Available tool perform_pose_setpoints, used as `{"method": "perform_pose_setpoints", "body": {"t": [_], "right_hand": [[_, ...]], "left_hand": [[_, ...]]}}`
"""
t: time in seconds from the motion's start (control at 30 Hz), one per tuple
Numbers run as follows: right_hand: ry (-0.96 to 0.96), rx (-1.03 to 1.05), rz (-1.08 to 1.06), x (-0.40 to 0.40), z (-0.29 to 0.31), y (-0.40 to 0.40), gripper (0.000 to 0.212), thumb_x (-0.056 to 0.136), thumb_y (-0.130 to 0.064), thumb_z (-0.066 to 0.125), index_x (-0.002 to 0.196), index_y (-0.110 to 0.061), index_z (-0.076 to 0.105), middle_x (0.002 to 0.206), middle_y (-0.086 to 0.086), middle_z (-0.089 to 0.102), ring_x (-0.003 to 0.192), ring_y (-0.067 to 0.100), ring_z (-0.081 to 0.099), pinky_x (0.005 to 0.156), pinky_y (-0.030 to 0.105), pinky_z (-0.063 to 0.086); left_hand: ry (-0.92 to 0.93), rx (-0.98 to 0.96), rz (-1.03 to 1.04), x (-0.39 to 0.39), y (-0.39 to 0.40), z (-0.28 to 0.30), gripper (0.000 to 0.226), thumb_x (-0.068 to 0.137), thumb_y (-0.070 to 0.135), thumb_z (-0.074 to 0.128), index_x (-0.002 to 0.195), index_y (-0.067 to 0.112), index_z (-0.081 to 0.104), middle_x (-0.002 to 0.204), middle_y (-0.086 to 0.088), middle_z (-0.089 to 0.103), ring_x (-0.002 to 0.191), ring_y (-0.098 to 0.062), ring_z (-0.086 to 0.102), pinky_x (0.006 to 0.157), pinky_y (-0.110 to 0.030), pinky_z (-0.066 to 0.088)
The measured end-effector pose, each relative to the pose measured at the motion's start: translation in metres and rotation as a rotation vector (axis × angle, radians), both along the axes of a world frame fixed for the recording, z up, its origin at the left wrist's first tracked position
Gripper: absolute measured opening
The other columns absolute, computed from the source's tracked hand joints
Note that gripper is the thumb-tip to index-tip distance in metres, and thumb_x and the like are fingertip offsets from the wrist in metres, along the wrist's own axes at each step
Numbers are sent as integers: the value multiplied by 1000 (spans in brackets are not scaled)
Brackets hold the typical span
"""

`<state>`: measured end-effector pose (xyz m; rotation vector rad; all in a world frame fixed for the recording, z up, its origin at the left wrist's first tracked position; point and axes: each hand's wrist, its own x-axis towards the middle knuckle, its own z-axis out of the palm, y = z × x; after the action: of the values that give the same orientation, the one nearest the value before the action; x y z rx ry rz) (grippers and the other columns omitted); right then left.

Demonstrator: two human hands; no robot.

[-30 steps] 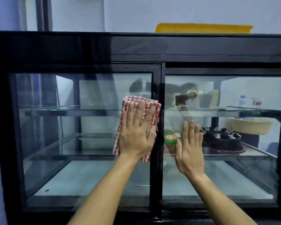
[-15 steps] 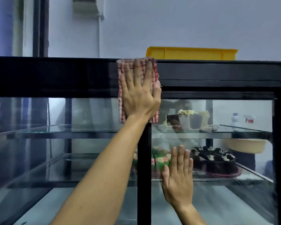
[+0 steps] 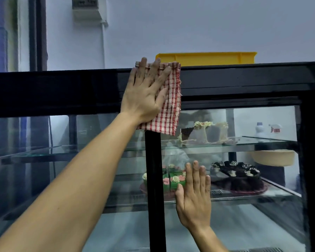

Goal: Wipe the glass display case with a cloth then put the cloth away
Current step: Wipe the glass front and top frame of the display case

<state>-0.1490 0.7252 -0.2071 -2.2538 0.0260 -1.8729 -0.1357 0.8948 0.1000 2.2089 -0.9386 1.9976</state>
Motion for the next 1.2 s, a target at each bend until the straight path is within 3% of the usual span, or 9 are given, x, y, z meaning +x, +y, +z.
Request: {"method": "perform_pose_setpoints", "body": {"t": [0.2,0.3,0.4,0.5,0.63,0.77,0.87,1.07,1.2], "right_hand": [[-268,101,379,-39,136,29,65,104,-31,39,163,-10,26,173,4,20,162,23,6,131,48,8],[-356,12,372,-49,224,35,63,107,-28,36,165,-9,22,174,9,15,162,26,2,131,44,0],[-269,-79,258,-36,268,21,60,109,-34,28,167,-19,17,175,7,8,162,26,-2,131,41,-6],[-133,-107,84,-20,272,7,61,109,-48,11,167,-31,8,176,1,-2,162,21,-9,129,35,-14],[-139,-106,8,-19,271,10,60,111,-45,18,168,-29,11,176,8,-3,162,26,-7,130,39,-10],[-277,-216,-178,-20,278,18,59,107,-27,36,161,-3,32,165,24,29,154,41,20,130,48,11],[-318,-324,-217,-22,285,25,55,98,-13,51,151,1,43,154,24,44,140,40,33,129,50,12],[-306,-472,-215,-24,289,26,57,96,-14,36,150,-1,50,148,20,53,138,38,40,128,49,11],[-254,-359,-182,-30,288,41,57,96,-24,39,145,3,52,146,22,55,139,39,47,129,48,13]], "left_hand": [[-25,-17,-65,3,1,1,60,109,47,29,166,34,17,176,-1,7,161,-33,-4,130,-48,-5],[-20,-22,-88,3,2,0,58,110,45,27,166,32,19,175,-1,8,161,-32,-2,130,-47,-4],[-17,-21,-95,3,1,-1,57,111,42,27,166,32,18,175,0,8,161,-31,-3,130,-49,-2],[-26,-35,-101,4,1,-1,57,110,40,30,166,33,21,175,0,10,162,-31,-2,131,-49,-1],[30,-21,-126,-3,3,0,58,109,40,30,166,35,17,176,0,5,161,-29,-6,130,-48,-5],[166,73,-158,-5,30,5,56,111,41,24,165,39,12,175,6,-7,160,-18,-17,126,-36,-19],[72,52,-18,7,56,-4,56,110,51,16,165,44,8,175,7,-6,161,-20,-13,129,-47,-12],[36,24,-20,8,55,-8,61,110,51,20,167,32,10,175,4,-2,162,-22,-7,130,-48,-7],[37,-15,-86,8,57,-11,61,109,44,22,167,25,15,175,5,7,162,-21,-2,130,-44,-6]]}}
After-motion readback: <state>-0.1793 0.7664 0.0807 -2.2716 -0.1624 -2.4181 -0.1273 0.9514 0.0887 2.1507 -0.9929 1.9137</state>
